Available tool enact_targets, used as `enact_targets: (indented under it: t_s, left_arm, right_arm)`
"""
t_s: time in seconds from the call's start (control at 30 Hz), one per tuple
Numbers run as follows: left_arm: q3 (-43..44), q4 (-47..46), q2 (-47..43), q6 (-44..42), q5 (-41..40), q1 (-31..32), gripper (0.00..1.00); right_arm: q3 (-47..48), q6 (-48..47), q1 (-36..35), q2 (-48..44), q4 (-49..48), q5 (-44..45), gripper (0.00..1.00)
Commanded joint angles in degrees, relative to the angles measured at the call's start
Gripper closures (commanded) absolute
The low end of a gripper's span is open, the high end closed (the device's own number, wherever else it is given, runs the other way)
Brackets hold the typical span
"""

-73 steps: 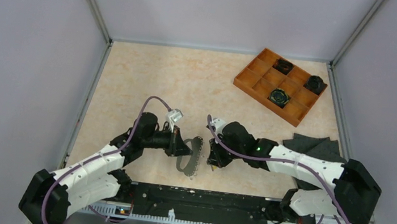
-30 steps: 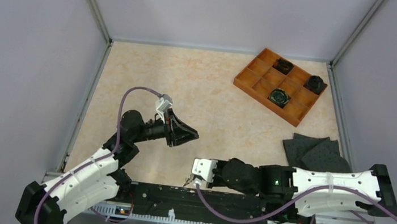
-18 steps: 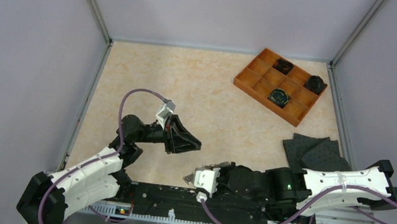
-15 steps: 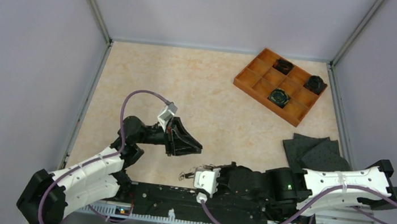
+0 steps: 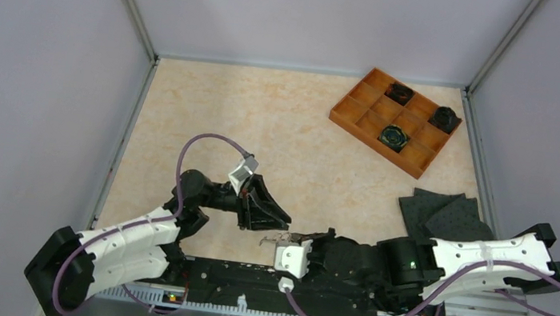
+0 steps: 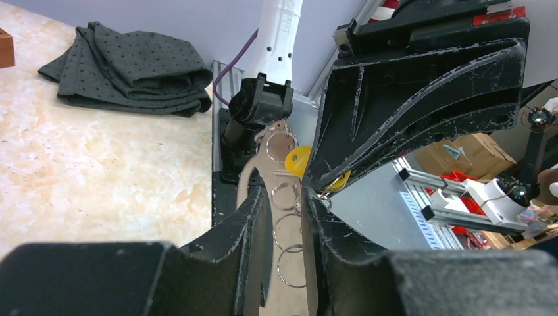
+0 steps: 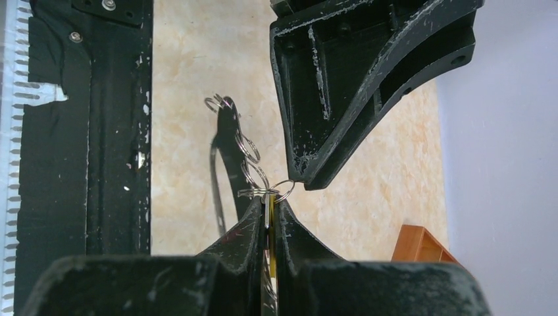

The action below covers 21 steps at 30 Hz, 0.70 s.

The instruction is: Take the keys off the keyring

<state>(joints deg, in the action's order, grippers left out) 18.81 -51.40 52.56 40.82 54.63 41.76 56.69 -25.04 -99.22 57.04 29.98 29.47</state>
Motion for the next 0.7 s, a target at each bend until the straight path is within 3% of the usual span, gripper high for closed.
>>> enact_targets:
  t_s: [0.0, 0.67]
  left_arm:
    - [0.0, -5.0, 0.8, -1.6, 0.6, 1.0, 0.68]
    - [0.7, -19.2, 7.2, 4.4, 3.0, 5.9, 0.65]
  right_arm:
    - [3.6, -0.6, -1.4, -1.5, -1.0, 2.0, 1.00]
    - [5.4, -2.6, -3.4, -2.8, -0.7, 4.4, 1.00]
